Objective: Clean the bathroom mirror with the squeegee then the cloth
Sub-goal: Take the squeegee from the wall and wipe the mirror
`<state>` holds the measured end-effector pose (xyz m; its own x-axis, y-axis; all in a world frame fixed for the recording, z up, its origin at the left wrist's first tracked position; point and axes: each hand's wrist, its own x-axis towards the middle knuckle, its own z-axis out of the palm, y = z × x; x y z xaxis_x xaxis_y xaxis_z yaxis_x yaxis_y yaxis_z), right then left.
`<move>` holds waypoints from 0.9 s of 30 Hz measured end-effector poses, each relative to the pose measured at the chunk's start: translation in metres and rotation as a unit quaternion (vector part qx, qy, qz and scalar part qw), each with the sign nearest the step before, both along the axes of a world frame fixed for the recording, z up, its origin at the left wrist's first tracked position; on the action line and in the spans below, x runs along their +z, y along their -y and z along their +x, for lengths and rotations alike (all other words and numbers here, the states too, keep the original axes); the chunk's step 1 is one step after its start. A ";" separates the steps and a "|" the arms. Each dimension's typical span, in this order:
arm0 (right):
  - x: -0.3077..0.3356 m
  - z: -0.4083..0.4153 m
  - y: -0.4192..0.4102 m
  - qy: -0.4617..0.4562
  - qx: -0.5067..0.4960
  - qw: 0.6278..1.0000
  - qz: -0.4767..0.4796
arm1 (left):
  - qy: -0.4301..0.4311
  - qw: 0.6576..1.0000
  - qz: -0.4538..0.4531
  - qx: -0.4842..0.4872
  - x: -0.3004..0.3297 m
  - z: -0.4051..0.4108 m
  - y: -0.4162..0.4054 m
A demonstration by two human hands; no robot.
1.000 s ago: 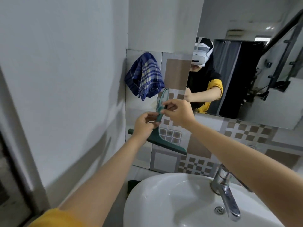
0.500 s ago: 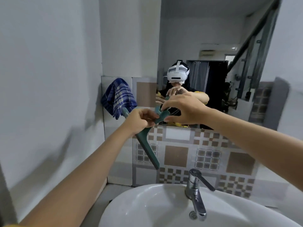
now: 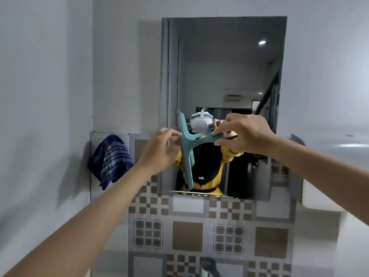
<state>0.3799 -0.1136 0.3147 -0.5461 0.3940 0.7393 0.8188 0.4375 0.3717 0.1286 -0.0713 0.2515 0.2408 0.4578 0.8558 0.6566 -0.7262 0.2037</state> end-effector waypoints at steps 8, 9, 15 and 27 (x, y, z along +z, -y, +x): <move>0.109 0.009 -0.026 -0.065 -0.013 0.991 0.113 | -0.004 0.989 0.049 0.137 0.049 -0.020 -0.050; 0.122 0.004 -0.030 -0.072 -0.007 0.990 0.121 | -0.015 0.987 0.047 0.156 0.055 -0.021 -0.056; 0.182 -0.034 -0.049 -0.068 0.010 0.985 0.161 | -0.111 0.953 -0.008 0.283 0.073 -0.026 -0.083; 0.228 -0.092 -0.074 -0.022 -0.038 0.985 0.166 | -0.049 0.962 -0.033 0.267 0.057 -0.032 -0.116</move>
